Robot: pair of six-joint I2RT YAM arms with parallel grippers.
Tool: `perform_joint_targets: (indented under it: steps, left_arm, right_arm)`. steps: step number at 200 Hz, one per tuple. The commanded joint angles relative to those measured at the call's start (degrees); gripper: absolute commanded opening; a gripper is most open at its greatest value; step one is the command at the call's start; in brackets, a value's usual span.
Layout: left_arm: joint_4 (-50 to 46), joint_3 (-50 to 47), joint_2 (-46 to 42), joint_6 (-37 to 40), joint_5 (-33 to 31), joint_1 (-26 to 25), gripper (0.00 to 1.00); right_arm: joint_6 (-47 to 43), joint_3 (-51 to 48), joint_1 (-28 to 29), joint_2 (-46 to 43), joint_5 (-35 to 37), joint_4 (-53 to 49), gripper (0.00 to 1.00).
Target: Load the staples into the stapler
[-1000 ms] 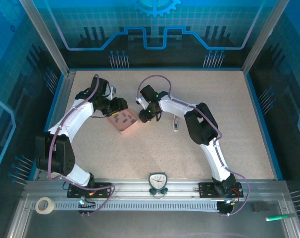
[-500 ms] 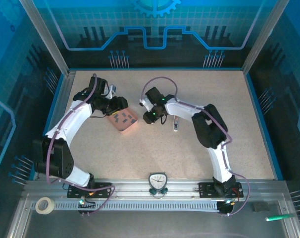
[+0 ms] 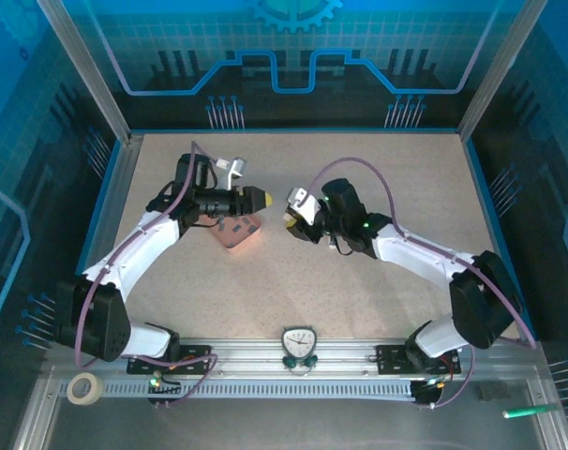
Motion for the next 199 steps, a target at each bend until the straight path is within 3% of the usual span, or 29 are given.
perform_joint_targets:
  steps: [1, 93, 133, 199]
  left_arm:
    - [3.3, -0.4, -1.4, 4.9, 2.8, -2.6, 0.59]
    - [-4.9, 3.9, 1.9, 9.7, -2.1, -7.9, 0.52]
    - [-4.0, 4.3, 2.5, 9.1, -3.1, -8.3, 0.44]
    - [-1.2, 4.8, 3.7, 8.1, -2.8, -8.7, 0.44]
  right_arm:
    - [-8.4, -5.0, -0.5, -4.1, -3.4, 10.7, 0.33]
    - [-7.7, -8.6, -0.3, -7.6, 0.1, 18.4, 0.32]
    - [-7.5, -8.8, -0.2, -8.0, 0.1, 19.8, 0.32]
    - [-7.2, -8.7, 0.1, -7.6, -0.7, 21.6, 0.32]
